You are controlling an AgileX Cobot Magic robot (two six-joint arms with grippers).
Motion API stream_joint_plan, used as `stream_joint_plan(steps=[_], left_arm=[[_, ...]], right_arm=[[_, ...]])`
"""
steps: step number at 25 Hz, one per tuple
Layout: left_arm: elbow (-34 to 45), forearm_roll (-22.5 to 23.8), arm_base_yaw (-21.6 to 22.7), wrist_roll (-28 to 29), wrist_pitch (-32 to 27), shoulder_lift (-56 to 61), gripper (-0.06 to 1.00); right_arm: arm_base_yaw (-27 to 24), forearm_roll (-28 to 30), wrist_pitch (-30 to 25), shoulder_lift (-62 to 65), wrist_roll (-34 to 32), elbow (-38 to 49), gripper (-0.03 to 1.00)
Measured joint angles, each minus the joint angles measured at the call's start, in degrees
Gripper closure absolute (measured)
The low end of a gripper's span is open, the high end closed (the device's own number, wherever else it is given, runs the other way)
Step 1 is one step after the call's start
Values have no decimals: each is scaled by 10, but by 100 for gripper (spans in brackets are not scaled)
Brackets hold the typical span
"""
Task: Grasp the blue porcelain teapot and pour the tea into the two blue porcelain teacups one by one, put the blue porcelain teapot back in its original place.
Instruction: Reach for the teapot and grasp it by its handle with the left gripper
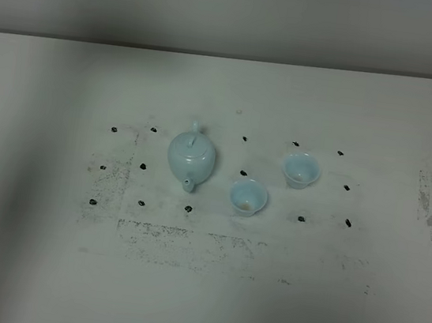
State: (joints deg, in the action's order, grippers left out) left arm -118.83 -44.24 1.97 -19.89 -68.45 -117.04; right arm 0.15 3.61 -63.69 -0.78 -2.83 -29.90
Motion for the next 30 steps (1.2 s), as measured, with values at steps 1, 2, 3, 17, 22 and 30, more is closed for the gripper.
stream_joint_plan(steps=[1, 2, 3, 17, 22, 30], left_arm=[[0, 0, 0, -4, 0, 0, 21], [0, 0, 0, -9, 0, 0, 21], [0, 0, 0, -14, 0, 1, 21], [0, 155, -114, -23, 26, 1, 24], [0, 251, -211, -23, 112, -14, 24], [0, 323, -289, -24, 226, -109, 24]], right_arm=[[0, 0, 0, 0, 0, 0, 49], [0, 0, 0, 0, 0, 0, 49], [0, 0, 0, 0, 0, 0, 49], [0, 0, 0, 0, 0, 0, 49], [0, 0, 0, 0, 0, 1, 49], [0, 0, 0, 0, 0, 1, 49]])
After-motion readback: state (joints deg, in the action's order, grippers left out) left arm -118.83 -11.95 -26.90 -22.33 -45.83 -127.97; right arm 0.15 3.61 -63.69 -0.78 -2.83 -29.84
